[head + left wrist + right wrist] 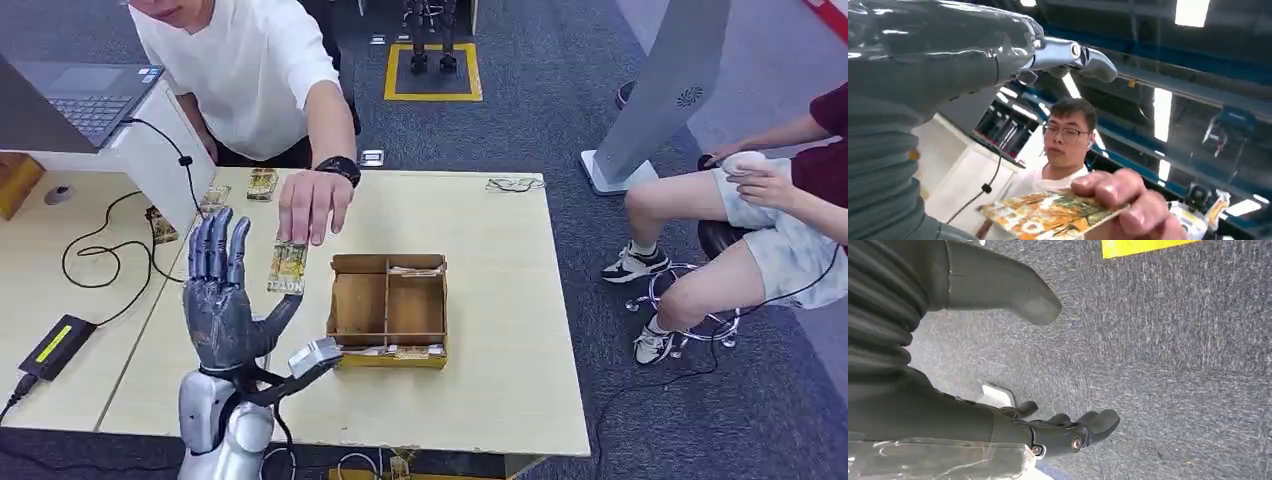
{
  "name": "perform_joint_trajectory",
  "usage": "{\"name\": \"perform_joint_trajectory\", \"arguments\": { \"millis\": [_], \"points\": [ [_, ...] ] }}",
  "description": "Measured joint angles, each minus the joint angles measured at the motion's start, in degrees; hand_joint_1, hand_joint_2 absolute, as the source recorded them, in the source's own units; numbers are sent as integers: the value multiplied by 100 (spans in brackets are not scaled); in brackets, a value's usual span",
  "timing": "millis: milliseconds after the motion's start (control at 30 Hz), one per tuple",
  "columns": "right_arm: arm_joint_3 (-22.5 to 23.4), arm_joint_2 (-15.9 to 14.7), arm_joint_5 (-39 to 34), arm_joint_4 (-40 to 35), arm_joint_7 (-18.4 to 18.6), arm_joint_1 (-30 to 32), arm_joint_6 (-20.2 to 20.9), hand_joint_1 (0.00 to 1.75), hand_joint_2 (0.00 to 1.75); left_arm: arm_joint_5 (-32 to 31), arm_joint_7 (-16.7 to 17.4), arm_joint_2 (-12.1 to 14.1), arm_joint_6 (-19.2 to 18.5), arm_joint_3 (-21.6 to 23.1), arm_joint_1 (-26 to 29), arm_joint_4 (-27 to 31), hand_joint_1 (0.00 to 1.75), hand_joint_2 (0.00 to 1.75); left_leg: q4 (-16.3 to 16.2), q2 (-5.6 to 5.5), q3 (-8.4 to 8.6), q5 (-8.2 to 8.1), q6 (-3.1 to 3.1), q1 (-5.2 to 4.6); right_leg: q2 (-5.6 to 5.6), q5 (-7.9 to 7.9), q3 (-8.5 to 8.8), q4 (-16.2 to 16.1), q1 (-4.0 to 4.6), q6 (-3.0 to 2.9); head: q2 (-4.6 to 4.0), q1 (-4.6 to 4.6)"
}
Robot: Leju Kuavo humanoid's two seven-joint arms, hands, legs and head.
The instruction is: Pass the card to the sensor for recognition and then transmit it.
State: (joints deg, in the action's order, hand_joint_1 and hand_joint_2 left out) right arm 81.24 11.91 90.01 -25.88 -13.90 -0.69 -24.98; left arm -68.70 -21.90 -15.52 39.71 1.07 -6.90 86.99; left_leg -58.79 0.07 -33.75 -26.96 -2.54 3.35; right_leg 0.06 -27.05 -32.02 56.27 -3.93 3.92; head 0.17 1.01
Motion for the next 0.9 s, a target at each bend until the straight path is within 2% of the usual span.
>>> {"name": "perform_joint_trajectory", "arguments": {
  "millis": [200, 233, 267, 300, 567, 900],
  "points": [
    [-26, -277, -2, 356, 11, -24, -105, 0, 175, -659, 203, -70, 0, -192, -275, -246, 0, 175, 0, -1, -4, -1, 1, -1, -2, 0, 0, 0, -1, 1, 0, -2],
    [-31, -301, -2, 382, 9, -24, -107, 0, 175, -666, 203, -70, 2, -192, -286, -267, 9, 175, 0, -1, -3, -1, 1, -1, -2, 0, 0, -1, -1, 1, 0, 0],
    [-35, -321, -2, 406, 4, -23, -109, 0, 175, -666, 205, -70, 0, -194, -290, -284, 9, 175, 0, -1, -3, -1, 1, -1, -2, 0, -1, -1, -1, 1, 0, -2],
    [-39, -341, -2, 419, 2, -23, -109, 0, 175, -644, 199, -74, 2, -194, -300, -308, 175, 175, 0, -1, -3, -1, 1, -1, -2, 0, -2, -1, -1, 1, 0, -2],
    [-46, -404, -2, 498, -13, -24, -109, 0, 175, -56, -359, -105, 2, -225, -322, -393, 175, 175, 0, 0, -4, -1, 1, 0, 0, -1, -4, 0, 0, 0, 0, 0],
    [-63, -404, -2, 509, -52, -24, -118, 0, 175, 648, -829, -118, 7, -231, -325, -417, 175, 175, 0, 1, -3, -1, 1, -1, 1, -1, -5, 0, 0, 0, 0, 0]
  ]
}}
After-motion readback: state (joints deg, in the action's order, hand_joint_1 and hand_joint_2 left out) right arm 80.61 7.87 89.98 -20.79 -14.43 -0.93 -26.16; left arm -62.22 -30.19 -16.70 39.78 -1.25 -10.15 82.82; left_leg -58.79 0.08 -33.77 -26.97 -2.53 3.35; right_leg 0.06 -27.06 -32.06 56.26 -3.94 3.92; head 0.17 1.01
